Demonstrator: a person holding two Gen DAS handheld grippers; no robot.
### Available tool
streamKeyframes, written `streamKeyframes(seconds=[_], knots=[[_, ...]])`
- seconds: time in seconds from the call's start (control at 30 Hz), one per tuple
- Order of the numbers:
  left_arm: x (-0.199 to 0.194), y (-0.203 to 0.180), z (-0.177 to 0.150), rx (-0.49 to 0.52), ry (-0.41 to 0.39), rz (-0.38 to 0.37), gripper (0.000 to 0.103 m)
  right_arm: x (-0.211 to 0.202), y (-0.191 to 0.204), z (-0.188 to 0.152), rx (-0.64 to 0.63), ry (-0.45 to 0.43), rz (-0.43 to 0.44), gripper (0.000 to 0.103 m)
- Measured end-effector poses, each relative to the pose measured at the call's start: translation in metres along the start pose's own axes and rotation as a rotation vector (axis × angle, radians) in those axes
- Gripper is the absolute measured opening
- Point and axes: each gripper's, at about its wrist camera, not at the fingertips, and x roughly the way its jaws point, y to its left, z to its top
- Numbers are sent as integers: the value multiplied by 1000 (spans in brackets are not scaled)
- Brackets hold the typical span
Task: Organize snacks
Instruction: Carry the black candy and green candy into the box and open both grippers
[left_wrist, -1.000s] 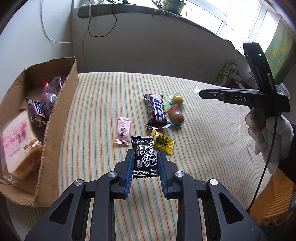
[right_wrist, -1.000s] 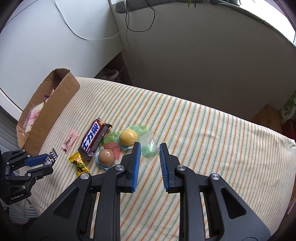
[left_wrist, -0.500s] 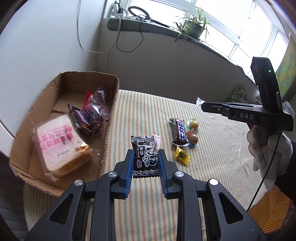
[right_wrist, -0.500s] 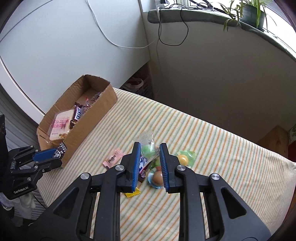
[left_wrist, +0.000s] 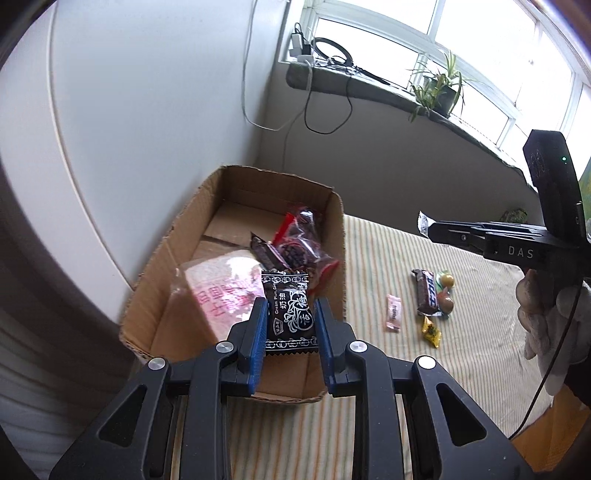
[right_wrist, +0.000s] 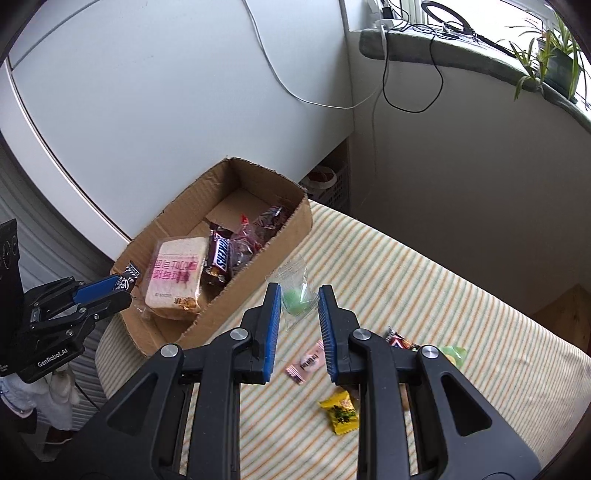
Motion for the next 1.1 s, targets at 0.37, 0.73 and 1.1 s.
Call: streamKeyframes(seconds=[0.37, 0.73, 1.1], knots=[[0, 31, 4, -43, -14, 84, 24, 39, 57, 14, -74, 46, 62, 22], [6, 41, 6, -70, -9, 102, 24, 62, 80, 18, -89, 88, 85, 22], [3, 40, 8, -59, -12, 104, 24, 59, 86, 21, -98, 88, 84, 28]])
